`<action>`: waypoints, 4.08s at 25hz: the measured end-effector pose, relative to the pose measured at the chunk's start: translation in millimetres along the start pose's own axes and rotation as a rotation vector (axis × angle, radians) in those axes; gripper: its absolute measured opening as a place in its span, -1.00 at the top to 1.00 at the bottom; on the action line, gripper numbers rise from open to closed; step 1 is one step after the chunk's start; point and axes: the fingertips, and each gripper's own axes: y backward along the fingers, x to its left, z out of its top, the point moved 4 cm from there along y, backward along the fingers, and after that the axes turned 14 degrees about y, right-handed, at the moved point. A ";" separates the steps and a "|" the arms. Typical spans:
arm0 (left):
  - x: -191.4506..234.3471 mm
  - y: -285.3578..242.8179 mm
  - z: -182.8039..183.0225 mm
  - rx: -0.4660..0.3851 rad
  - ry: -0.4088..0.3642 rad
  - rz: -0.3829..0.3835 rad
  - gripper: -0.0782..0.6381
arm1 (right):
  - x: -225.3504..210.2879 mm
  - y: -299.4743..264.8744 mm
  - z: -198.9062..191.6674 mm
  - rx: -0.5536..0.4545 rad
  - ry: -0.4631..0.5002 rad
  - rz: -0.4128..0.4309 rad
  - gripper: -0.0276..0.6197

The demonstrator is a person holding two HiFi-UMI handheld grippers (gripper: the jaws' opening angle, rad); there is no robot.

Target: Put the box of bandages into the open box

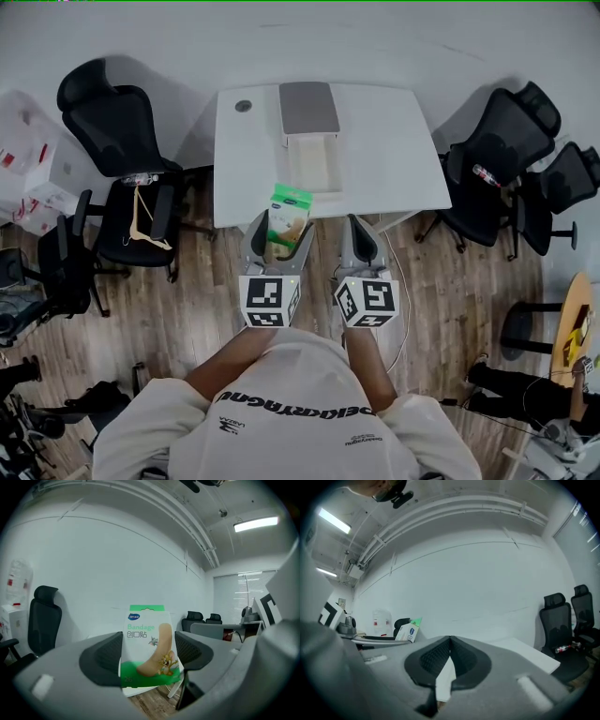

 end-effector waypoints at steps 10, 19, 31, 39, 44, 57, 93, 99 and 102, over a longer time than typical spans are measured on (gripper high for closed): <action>31.3 -59.9 18.3 0.036 0.035 -0.035 -0.22 | -8.4 -68.8 2.7 0.022 0.005 -0.018 0.92; 39.0 -92.5 10.7 0.080 0.042 -0.041 -0.22 | -21.2 -97.9 -6.7 0.055 0.002 -0.029 0.92; 41.8 -142.7 -1.3 0.089 0.034 0.051 -0.22 | -52.3 -142.5 -17.9 0.051 -0.002 0.078 0.92; 37.9 -177.0 -10.4 0.106 0.050 0.127 -0.22 | -82.0 -165.7 -31.9 0.079 -0.015 0.129 0.92; 37.9 -194.2 -22.6 0.133 0.063 0.178 -0.22 | -91.9 -177.9 -43.4 0.096 -0.019 0.173 0.92; 41.1 -229.5 -53.4 0.192 0.131 0.273 -0.22 | -113.5 -196.6 -73.9 0.144 -0.037 0.227 0.92; 83.8 -299.7 -129.8 0.400 0.188 0.419 -0.22 | -135.5 -236.3 -114.7 0.221 -0.057 0.275 0.92; 93.3 -307.1 -140.7 0.418 0.171 0.443 -0.22 | -136.6 -242.5 -116.1 0.225 -0.054 0.286 0.92; 96.8 -310.0 -144.5 0.425 0.174 0.453 -0.22 | -137.3 -245.3 -118.8 0.232 -0.055 0.288 0.92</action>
